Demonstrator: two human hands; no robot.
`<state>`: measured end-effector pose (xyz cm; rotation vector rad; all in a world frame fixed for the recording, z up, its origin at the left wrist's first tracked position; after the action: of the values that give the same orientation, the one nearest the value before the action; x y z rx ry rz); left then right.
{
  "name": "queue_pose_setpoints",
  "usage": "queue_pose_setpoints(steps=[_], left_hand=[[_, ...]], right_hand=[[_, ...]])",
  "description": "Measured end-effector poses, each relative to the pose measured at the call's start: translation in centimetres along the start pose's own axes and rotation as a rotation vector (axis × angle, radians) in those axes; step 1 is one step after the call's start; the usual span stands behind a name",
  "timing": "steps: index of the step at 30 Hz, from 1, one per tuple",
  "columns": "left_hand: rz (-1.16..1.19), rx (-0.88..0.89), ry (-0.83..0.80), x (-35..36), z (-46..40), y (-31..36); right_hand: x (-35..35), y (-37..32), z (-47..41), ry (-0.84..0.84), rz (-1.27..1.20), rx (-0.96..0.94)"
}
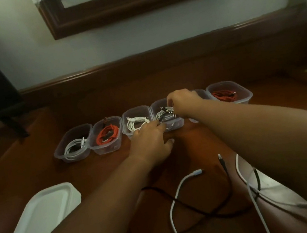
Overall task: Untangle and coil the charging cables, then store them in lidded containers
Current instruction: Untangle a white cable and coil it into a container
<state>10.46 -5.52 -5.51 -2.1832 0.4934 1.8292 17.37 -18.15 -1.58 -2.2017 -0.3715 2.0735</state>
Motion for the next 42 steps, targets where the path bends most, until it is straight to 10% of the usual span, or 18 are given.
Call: queue_pose_setpoints(steps=[7, 20, 34, 42], left_hand=[[0.178, -0.019, -0.279, 2.5, 6.5, 1.7], [0.152, -0.103, -0.217, 0.6, 12.5, 4.0], [0.796, -0.402, 0.640, -11.8, 10.1, 3.1], [0.889, -0.489, 0.405, -11.1, 8.5, 1.7]], right_hand=[[-0.3, -0.6, 9.1, -0.066, -0.126, -0.135], [2.9, 0.1, 26.3, -0.299, -0.049, -0.146], [2.8, 0.0, 31.7, -0.328, 0.056, -0.276], [-0.5, 2.4, 29.0, 0.015, -0.258, -0.086]])
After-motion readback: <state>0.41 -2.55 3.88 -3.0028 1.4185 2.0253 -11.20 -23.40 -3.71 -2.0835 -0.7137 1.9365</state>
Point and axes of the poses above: each hand's wrist, its own z-axis away from the middle knuckle, its own x-axis out of the palm, y = z × x, the point moved 6 cm from there along -z, towards the middle knuckle, and after that the axes turned 3 degrees about x, right-handed, at the moved point
